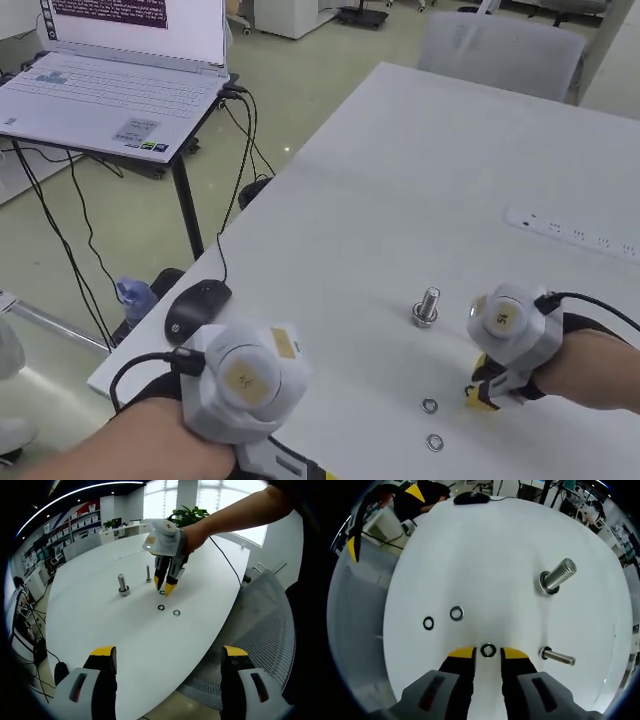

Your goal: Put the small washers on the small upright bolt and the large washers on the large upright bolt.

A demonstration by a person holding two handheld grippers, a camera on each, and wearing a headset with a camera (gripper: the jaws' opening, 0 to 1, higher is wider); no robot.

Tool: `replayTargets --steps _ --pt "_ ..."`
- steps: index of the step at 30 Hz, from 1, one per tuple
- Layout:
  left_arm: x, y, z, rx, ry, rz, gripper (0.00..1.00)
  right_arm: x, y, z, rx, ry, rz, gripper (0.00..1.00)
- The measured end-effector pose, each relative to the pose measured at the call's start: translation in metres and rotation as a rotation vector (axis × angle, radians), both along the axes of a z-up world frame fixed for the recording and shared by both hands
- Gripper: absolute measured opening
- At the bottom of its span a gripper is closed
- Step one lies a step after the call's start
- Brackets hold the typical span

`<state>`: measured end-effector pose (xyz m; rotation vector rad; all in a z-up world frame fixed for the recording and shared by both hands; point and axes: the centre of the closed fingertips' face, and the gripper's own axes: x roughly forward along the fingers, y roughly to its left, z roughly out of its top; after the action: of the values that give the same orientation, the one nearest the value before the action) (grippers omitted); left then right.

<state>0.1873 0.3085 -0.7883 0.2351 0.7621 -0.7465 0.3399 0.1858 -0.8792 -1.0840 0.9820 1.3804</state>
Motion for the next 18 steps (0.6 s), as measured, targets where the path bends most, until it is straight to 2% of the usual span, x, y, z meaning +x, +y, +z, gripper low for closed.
replayTargets --steps 3,18 --pt "0.0001 -0.0004 0.0022 -0.003 -0.006 0.001 0.86 0.0008 -0.0009 -0.0007 -0.005 -0.006 0.001 0.15" --pt "-0.0040 -0.0016 0.0000 0.011 0.008 -0.001 0.83 -0.0012 -0.0002 -0.0013 -0.018 -0.009 -0.016 0.13"
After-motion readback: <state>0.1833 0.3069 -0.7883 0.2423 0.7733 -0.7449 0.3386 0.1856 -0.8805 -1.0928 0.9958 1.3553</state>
